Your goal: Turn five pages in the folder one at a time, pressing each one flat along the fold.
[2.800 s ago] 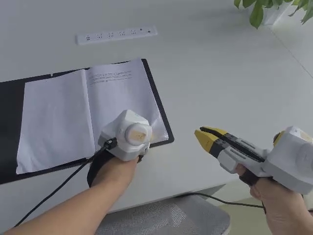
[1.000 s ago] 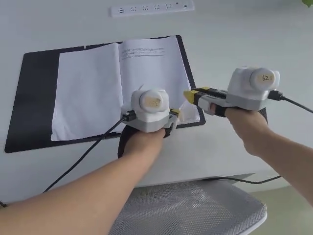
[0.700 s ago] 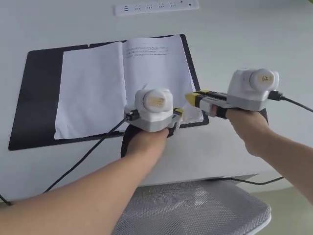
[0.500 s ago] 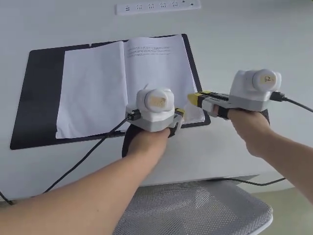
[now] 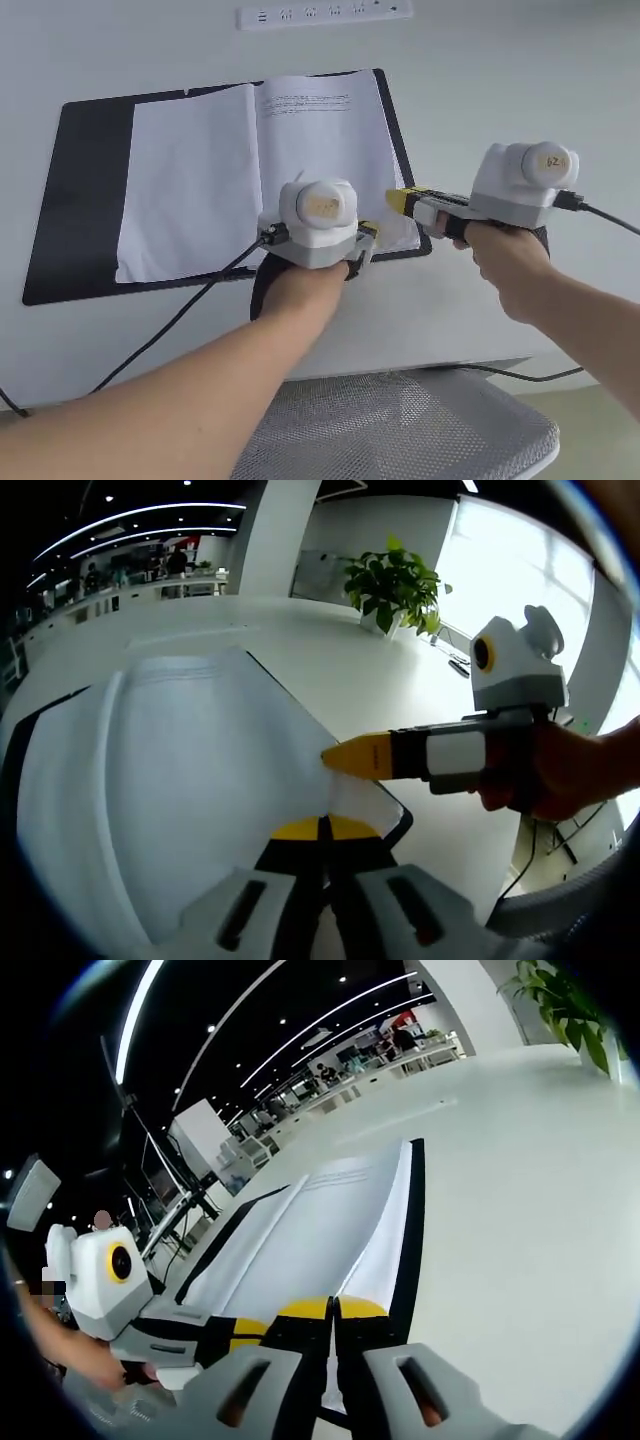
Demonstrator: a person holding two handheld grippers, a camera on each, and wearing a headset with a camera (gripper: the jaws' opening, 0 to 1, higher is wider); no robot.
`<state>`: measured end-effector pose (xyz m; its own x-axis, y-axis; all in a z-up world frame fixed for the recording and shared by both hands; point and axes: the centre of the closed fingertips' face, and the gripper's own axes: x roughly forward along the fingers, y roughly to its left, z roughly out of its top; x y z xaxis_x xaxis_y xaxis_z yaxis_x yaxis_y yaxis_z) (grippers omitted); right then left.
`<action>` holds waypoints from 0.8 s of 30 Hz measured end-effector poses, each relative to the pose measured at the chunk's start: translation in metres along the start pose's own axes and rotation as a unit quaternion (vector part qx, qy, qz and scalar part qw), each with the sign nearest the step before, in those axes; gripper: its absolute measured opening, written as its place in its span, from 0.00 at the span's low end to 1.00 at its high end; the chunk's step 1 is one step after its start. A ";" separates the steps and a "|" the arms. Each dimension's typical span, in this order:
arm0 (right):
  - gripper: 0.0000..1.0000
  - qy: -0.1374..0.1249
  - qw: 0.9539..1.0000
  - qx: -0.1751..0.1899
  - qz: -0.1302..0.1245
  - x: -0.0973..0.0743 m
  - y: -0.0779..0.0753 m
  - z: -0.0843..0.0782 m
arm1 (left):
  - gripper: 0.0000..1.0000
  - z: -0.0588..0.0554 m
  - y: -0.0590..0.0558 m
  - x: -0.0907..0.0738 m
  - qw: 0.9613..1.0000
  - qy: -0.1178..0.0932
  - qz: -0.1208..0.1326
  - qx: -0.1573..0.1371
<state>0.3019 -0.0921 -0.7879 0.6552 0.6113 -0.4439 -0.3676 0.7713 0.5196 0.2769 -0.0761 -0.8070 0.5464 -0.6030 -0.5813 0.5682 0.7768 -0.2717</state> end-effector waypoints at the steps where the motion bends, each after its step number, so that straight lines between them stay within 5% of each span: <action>1: 0.00 -0.002 1.000 0.004 0.001 0.000 0.000 0.000 | 0.00 0.000 0.000 0.000 1.000 0.000 0.000 -0.001; 14: 0.00 -0.011 0.999 0.033 -0.006 -0.005 -0.005 0.001 | 0.06 0.003 -0.007 -0.005 1.000 -0.007 -0.014 0.012; 24: 0.00 -0.027 0.998 0.048 -0.001 -0.010 0.000 0.007 | 0.13 0.013 -0.004 -0.025 0.999 -0.016 -0.012 0.048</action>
<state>0.3001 -0.0994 -0.7783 0.6910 0.5974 -0.4069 -0.3025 0.7503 0.5878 0.2690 -0.0663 -0.7813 0.5504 -0.6282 -0.5500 0.6369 0.7418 -0.2099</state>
